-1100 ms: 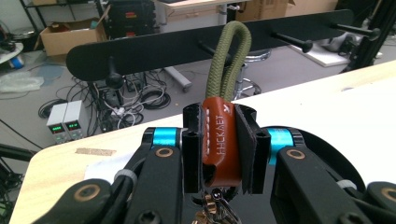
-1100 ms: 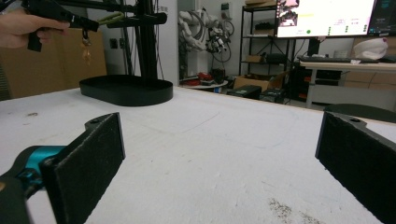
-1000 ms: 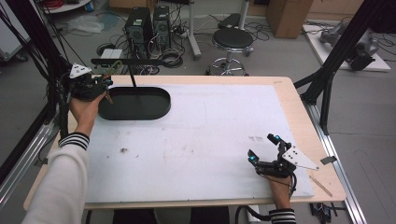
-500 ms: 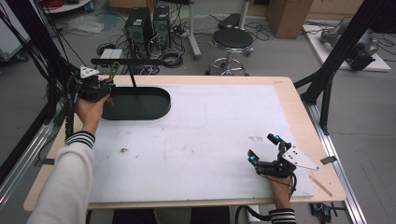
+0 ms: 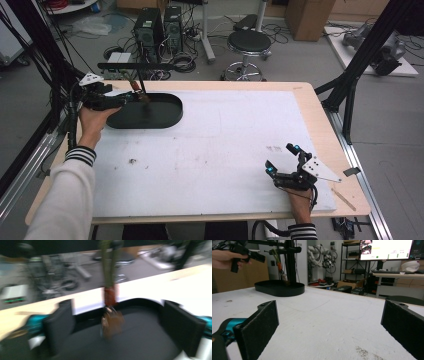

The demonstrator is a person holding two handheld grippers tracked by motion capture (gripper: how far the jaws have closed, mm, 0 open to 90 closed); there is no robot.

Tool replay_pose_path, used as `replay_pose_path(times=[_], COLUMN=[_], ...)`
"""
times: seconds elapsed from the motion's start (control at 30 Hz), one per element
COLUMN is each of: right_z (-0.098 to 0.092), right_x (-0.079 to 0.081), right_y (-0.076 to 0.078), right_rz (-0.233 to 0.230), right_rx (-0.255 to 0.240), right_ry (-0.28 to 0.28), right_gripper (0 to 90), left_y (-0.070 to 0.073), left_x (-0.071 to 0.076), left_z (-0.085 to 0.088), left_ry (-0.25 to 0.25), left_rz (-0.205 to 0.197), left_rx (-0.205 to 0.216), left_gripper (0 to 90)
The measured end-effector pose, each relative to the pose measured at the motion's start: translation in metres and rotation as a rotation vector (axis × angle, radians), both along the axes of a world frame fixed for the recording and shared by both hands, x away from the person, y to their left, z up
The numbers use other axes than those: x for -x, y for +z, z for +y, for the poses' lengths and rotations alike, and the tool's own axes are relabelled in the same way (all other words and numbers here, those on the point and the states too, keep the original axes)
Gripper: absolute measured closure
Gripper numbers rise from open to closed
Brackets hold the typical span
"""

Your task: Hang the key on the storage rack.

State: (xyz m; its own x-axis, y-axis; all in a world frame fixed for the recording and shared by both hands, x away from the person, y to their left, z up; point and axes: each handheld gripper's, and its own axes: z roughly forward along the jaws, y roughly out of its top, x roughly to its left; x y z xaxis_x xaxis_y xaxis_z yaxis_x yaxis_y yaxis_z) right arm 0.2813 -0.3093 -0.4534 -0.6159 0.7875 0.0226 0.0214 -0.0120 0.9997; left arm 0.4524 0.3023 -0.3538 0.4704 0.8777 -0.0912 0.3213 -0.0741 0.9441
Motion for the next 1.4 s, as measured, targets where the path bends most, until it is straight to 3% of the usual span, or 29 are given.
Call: replay_pose_path(times=[0.03,0.07,0.13,0.27,0.3,0.33,0.43,0.47,0.5,0.67,0.93,1.0,1.27,1.3,1.4], right_z=[0.000,0.000,0.000,0.000,0.000,0.000,0.000,0.000,0.000,0.001,0.001,0.001,0.001,0.001,0.000], right_x=[0.000,0.000,0.000,0.000,0.000,0.000,0.000,0.000,0.000,0.001,0.001,0.001,0.001,0.001,0.002], right_y=[0.000,0.000,0.000,0.000,0.000,0.000,0.000,0.000,0.000,0.000,0.000,0.000,0.000,0.000,0.000], right_rz=[-0.002,-0.002,0.000,-0.010,-0.010,-0.010,-0.010,-0.010,-0.008,-0.010,-0.014,-0.015,-0.016,-0.015,-0.013], right_rx=[0.001,0.001,-0.001,0.006,0.006,0.006,0.006,0.006,0.006,0.011,0.014,0.011,0.014,0.012,0.004], right_ry=[-0.001,0.000,0.001,-0.001,-0.001,-0.001,-0.002,-0.001,0.001,-0.002,-0.006,-0.007,-0.007,-0.007,-0.007], right_gripper=[0.3,0.3,0.3,0.3,0.3,0.3,0.3,0.3,0.3,0.3,0.3,0.3,0.3,0.3,0.3], left_y=[0.000,0.002,0.001,-0.010,-0.010,-0.018,-0.029,-0.029,-0.036,-0.050,-0.072,-0.076,-0.093,-0.098,-0.099], left_x=[0.000,0.015,0.031,0.066,0.066,0.084,0.107,0.107,0.119,0.138,0.173,0.180,0.188,0.190,0.195], left_z=[0.000,0.001,0.002,-0.001,-0.001,-0.004,-0.006,-0.006,-0.006,-0.003,0.005,0.003,-0.001,-0.003,-0.002], left_ry=[0.000,-0.064,-0.110,-0.170,-0.170,-0.196,-0.226,-0.226,-0.238,-0.243,-0.242,-0.249,-0.248,-0.232,-0.213], left_rz=[0.000,-0.065,-0.111,-0.165,-0.165,-0.201,-0.221,-0.221,-0.226,-0.226,-0.244,-0.264,-0.274,-0.285,-0.333], left_rx=[0.000,0.010,0.015,0.024,0.024,0.033,0.049,0.049,0.072,0.054,0.101,0.109,0.114,0.087,0.092], left_gripper=[1.7,1.7,1.7,1.7,1.7,1.7,1.7,1.7,1.7,1.7,1.7,1.7,1.7,1.7,1.7])
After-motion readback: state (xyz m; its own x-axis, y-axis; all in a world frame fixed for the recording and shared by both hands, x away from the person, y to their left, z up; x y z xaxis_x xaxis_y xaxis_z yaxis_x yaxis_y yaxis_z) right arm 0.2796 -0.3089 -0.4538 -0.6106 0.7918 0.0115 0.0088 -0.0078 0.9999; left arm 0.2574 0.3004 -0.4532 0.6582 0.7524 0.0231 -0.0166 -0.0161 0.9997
